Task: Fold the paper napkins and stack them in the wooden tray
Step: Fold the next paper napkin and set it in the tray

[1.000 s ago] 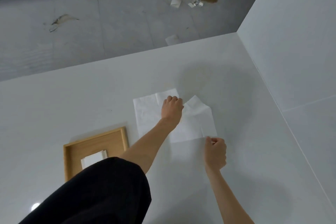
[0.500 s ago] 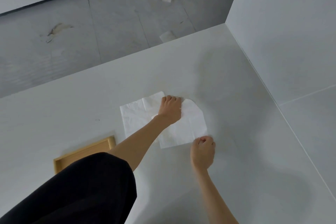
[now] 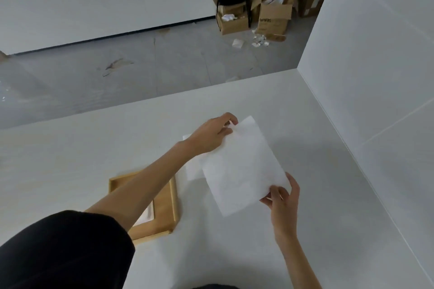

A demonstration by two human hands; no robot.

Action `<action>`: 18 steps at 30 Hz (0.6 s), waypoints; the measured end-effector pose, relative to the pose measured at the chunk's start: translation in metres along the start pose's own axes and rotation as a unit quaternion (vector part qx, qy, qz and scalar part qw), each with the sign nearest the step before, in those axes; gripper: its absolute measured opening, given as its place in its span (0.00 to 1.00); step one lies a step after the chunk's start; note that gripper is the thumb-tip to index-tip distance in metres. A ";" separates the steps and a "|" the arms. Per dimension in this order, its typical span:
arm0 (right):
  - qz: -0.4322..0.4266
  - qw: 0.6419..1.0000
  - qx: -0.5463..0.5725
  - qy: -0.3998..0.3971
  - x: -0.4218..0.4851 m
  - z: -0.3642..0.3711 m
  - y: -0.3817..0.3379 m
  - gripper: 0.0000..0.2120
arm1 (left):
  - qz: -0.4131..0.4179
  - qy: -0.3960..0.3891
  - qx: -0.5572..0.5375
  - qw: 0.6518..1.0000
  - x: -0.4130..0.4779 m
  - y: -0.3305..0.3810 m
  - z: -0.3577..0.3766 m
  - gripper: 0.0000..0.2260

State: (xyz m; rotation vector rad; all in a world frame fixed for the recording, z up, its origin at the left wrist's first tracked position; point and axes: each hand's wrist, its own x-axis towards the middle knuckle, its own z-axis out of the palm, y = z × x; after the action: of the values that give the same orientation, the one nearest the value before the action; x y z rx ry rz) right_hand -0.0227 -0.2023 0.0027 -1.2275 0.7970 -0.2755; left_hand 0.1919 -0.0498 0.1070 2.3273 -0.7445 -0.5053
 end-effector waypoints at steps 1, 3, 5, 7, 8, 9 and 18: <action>-0.002 0.999 -0.030 -0.043 -0.013 0.000 -0.004 0.24 | 0.007 -0.001 0.012 1.000 -0.015 0.006 -0.015 0.09; -0.002 0.986 -0.097 -0.134 -0.037 0.001 -0.013 0.27 | 0.038 -0.002 0.050 0.998 -0.048 0.021 -0.044 0.10; -0.011 0.974 -0.131 -0.186 -0.055 0.005 -0.033 0.33 | 0.074 0.001 0.090 0.993 -0.084 0.038 -0.074 0.11; -0.064 0.957 -0.151 -0.238 -0.070 0.025 -0.070 0.40 | 0.100 0.011 0.124 0.987 -0.122 0.054 -0.106 0.11; -0.096 0.943 -0.170 -0.271 -0.079 0.041 -0.091 0.43 | 0.106 0.016 0.134 0.985 -0.141 0.062 -0.120 0.11; -0.124 0.925 -0.189 -0.305 -0.090 0.060 -0.112 0.43 | 0.110 0.017 0.143 0.983 -0.159 0.068 -0.134 0.11; -0.197 0.901 -0.145 -0.357 -0.185 0.188 -0.208 0.08 | 0.104 0.277 -0.239 0.925 -0.288 0.034 -0.260 0.16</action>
State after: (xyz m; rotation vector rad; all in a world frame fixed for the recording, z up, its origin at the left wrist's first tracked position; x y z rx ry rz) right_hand 0.0190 -0.0275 0.2868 -1.6274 -0.0624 -0.0124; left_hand 0.0935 0.2250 0.3638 1.7723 -0.5098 0.0751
